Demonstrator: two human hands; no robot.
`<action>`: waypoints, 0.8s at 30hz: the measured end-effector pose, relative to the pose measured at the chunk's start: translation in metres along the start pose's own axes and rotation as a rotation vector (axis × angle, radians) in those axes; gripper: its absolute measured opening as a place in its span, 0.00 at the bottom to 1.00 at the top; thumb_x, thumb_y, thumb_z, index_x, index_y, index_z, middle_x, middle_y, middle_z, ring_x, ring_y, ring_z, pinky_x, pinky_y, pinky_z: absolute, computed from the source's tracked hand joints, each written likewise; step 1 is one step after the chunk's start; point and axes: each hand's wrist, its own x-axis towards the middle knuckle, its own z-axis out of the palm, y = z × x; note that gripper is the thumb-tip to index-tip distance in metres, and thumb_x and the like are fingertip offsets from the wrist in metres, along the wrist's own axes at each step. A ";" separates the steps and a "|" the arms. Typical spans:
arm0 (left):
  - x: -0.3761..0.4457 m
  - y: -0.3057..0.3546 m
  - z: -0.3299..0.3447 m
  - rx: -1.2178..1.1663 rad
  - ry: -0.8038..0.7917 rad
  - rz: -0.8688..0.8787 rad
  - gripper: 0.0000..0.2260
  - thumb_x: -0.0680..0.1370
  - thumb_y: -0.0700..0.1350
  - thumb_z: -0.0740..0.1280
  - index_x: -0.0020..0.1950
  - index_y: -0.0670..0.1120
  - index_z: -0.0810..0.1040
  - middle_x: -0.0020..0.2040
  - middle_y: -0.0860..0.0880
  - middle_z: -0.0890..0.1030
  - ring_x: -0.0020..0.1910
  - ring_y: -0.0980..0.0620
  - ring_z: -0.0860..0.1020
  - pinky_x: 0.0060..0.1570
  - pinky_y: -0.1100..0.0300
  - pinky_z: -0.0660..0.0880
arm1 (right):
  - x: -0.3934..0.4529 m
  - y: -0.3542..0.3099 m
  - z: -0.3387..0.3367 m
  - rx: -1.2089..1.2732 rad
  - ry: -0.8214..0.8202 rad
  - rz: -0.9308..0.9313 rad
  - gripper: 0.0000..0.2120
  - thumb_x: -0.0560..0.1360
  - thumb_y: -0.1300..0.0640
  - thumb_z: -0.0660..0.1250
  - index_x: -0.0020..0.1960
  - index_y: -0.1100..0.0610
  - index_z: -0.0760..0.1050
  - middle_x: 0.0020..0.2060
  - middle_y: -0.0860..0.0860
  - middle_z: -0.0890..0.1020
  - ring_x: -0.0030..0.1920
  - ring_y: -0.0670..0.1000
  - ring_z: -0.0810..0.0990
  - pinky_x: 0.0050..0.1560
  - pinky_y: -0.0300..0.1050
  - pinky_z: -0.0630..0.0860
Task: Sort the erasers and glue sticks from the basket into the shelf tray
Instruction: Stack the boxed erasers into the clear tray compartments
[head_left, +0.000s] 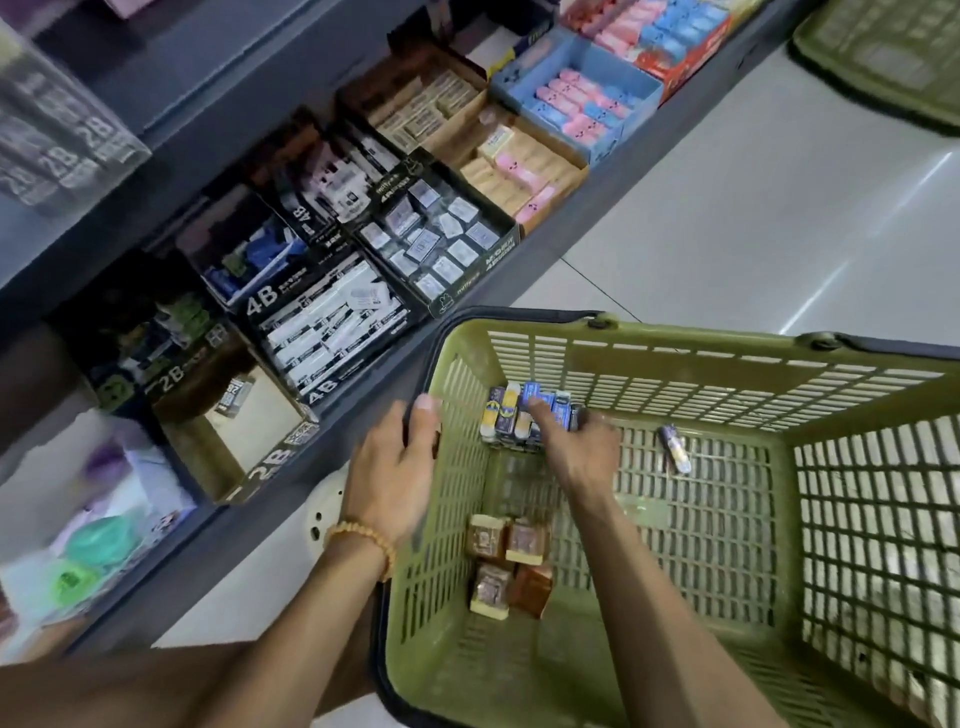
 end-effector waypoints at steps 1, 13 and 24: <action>0.001 -0.001 0.000 -0.015 0.003 -0.006 0.26 0.76 0.70 0.47 0.46 0.53 0.74 0.49 0.49 0.82 0.50 0.47 0.80 0.54 0.45 0.77 | 0.003 -0.001 0.005 -0.009 0.005 0.003 0.58 0.53 0.15 0.60 0.62 0.61 0.79 0.59 0.61 0.80 0.60 0.58 0.78 0.64 0.49 0.74; 0.001 0.000 0.003 -0.044 0.011 -0.013 0.23 0.79 0.64 0.50 0.41 0.50 0.74 0.39 0.50 0.81 0.41 0.47 0.81 0.46 0.43 0.79 | -0.008 -0.038 0.008 0.055 -0.009 0.149 0.47 0.61 0.32 0.76 0.66 0.64 0.70 0.64 0.61 0.72 0.64 0.63 0.71 0.67 0.56 0.70; 0.002 0.001 0.004 -0.040 0.012 -0.009 0.21 0.80 0.62 0.51 0.41 0.51 0.73 0.38 0.50 0.80 0.41 0.48 0.81 0.46 0.45 0.79 | 0.000 -0.027 0.008 0.287 -0.148 0.091 0.44 0.71 0.48 0.77 0.75 0.64 0.58 0.61 0.55 0.73 0.59 0.54 0.72 0.58 0.48 0.70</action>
